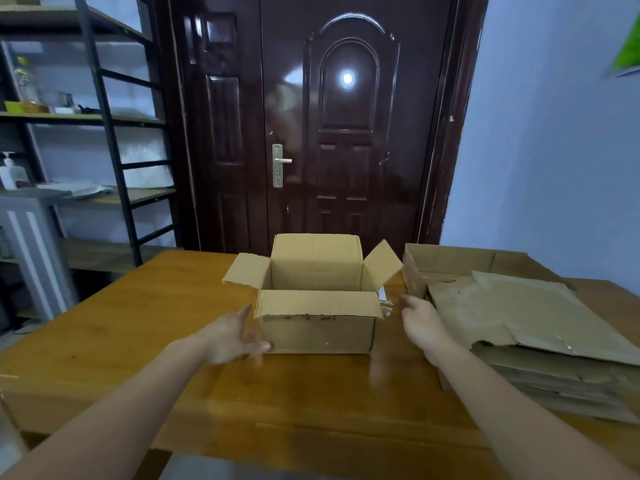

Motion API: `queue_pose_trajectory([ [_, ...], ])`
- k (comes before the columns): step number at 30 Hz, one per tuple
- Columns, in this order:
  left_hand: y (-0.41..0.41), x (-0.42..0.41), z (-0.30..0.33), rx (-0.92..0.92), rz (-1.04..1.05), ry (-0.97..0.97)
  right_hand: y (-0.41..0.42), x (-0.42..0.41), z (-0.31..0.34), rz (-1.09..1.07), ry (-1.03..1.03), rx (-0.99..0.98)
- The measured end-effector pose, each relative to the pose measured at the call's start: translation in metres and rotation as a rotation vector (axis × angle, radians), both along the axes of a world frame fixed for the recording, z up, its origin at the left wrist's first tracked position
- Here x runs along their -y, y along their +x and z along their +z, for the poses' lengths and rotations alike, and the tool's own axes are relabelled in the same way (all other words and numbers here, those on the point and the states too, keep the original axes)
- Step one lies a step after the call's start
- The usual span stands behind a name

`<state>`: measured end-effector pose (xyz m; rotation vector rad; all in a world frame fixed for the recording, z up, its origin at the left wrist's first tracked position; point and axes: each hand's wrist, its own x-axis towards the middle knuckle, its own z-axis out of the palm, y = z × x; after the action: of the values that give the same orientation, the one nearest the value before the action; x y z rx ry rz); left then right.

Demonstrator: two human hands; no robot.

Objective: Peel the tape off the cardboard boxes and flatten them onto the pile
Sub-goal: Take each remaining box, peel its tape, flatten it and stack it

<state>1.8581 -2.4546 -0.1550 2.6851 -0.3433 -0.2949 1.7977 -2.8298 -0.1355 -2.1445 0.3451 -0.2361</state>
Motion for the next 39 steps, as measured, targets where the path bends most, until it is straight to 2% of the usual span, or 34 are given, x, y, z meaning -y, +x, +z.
queue_pose_trajectory([
  [3, -0.003, 0.020, -0.004, 0.016, -0.048, 0.080, -0.006, -0.012, -0.002, 0.204, -0.272, -0.160],
  [6, -0.003, 0.033, -0.011, 0.030, -0.035, 0.109, -0.009, -0.030, -0.007, 0.353, -0.371, -0.201],
  [9, -0.005, 0.036, -0.014, 0.081, 0.027, 0.054, -0.002, -0.036, -0.011, 0.350, -0.359, -0.097],
  [15, -0.013, 0.028, 0.018, 0.196, 0.113, -0.199, 0.000, -0.029, 0.005, 0.481, -0.316, 0.002],
  [18, -0.016, 0.029, 0.040, 0.279, 0.127, -0.233, 0.004, -0.026, 0.013, 0.453, -0.251, 0.147],
  [21, -0.021, 0.030, 0.061, 0.306, 0.056, -0.272, 0.007, -0.020, 0.030, 0.399, -0.172, 0.154],
  [25, -0.021, 0.026, 0.082, 0.391, -0.002, -0.175, 0.008, -0.021, 0.055, 0.329, -0.056, 0.252],
  [29, -0.025, 0.031, 0.093, 0.363, -0.090, -0.236, 0.008, -0.027, 0.080, 0.171, -0.045, 0.354],
  [33, -0.026, 0.037, 0.095, 0.273, -0.202, -0.359, 0.007, -0.027, 0.091, 0.151, -0.078, 0.307],
  [39, -0.024, 0.038, 0.096, 0.136, -0.120, -0.416, 0.009, -0.023, 0.094, 0.192, -0.011, 0.141],
])
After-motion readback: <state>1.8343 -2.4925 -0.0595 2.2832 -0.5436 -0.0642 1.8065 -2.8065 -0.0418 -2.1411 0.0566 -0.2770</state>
